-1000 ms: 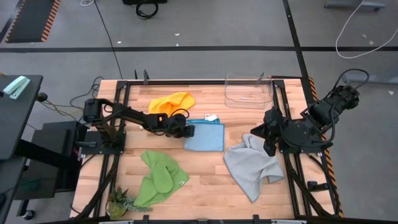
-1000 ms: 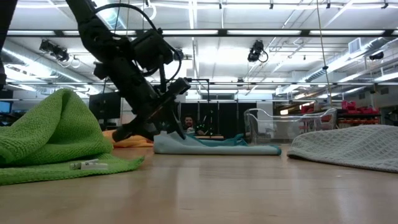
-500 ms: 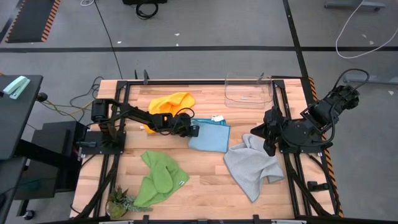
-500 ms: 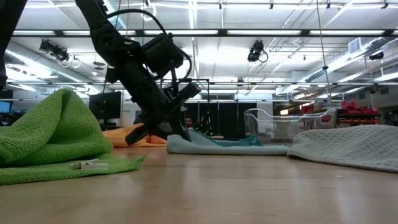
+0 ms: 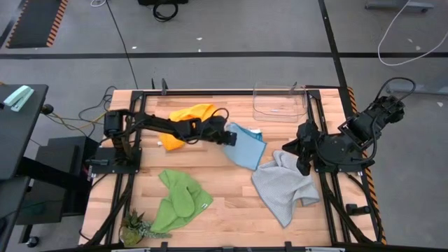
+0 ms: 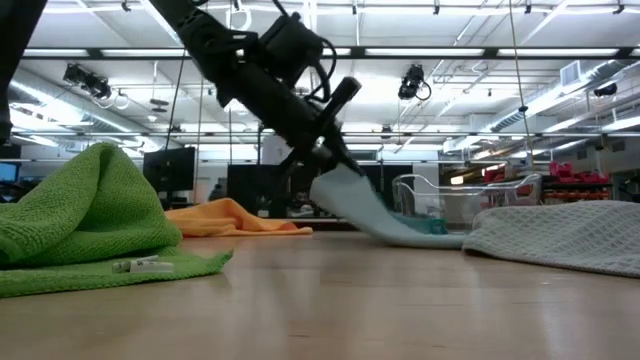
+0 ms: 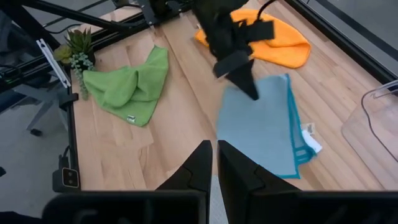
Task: Fold microfiber towels
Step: Put the blue microfiber cloth into the transparent bin
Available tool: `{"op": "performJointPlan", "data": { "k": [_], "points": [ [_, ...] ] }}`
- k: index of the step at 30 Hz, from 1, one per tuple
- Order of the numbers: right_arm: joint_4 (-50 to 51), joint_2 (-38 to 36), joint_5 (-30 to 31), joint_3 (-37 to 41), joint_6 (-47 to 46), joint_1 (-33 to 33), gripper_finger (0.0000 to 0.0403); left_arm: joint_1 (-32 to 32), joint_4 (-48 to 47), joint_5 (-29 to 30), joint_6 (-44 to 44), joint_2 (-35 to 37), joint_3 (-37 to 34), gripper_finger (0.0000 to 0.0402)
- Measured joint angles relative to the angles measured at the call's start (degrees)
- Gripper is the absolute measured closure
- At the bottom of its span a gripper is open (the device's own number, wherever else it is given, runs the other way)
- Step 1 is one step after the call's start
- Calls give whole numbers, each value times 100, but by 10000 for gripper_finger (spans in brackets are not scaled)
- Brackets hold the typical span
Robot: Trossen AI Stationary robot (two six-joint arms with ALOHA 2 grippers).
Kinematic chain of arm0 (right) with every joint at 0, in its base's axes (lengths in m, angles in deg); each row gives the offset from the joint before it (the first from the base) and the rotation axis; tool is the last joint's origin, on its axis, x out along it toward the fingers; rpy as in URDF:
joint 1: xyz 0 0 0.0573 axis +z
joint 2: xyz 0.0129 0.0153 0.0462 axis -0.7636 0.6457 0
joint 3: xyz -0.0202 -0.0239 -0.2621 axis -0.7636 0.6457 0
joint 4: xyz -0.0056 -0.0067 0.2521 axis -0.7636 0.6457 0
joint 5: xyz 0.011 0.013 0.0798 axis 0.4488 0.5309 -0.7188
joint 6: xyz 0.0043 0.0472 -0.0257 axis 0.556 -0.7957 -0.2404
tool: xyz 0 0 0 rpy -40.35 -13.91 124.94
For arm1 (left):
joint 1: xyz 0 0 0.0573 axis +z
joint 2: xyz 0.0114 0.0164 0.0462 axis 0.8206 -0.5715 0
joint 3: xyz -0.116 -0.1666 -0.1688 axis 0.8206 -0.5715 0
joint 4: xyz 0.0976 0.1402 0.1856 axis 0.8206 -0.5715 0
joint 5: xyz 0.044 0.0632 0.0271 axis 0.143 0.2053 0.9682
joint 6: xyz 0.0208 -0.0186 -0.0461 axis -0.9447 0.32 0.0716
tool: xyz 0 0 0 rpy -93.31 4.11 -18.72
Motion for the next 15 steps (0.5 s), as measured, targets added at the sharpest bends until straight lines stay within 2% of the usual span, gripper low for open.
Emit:
{"op": "performJointPlan", "data": {
  "k": [7, 9, 15],
  "points": [
    [-1, 0, 82, 0, 0, 0, 372, 304, -111, -445, -270, -106, 772, 391],
    [2, -1, 94, 0, 0, 0, 372, 354, -135, -601, -416, -288, 1191, 391],
    [136, -4, 188, 0, -203, 0, 372, 466, -1091, -1214, -1014, -1024, 2846, 391]
  ]
}}
